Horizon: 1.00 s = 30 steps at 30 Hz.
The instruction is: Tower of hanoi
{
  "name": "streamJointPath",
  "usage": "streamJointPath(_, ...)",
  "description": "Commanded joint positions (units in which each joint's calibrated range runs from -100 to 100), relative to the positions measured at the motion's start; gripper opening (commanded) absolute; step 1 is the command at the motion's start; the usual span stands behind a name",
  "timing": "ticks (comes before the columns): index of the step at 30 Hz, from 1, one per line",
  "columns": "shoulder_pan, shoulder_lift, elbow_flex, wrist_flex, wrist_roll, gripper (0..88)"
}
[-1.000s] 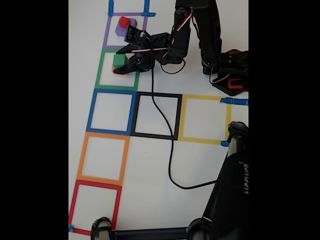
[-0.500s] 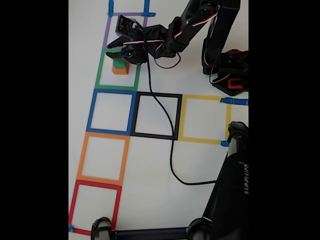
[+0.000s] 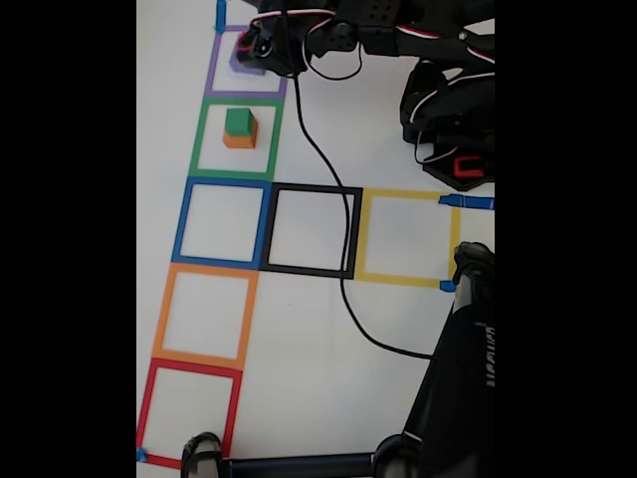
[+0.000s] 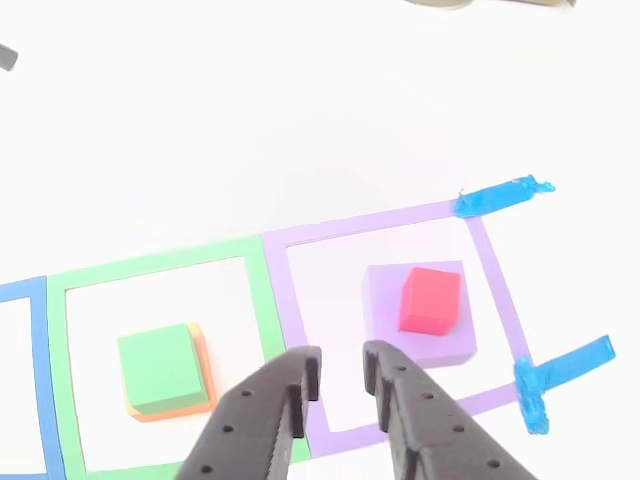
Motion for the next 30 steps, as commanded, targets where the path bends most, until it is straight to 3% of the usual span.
streamJointPath(1,3.2,-3.8,-17.2,19.0,0.0,0.0)
streamJointPath(9,7.8,-2.3,-44.9,44.0,0.0,0.0)
streamJointPath(14,13.0,-2.6,-41.8,45.5,0.0,0.0)
streamJointPath(19,14.7,-4.2,-25.6,30.4,0.0,1.9)
streamJointPath(25,15.1,-3.0,-1.9,0.0,0.0,14.9)
streamJointPath(30,16.7,2.8,7.7,-16.8,0.0,20.9)
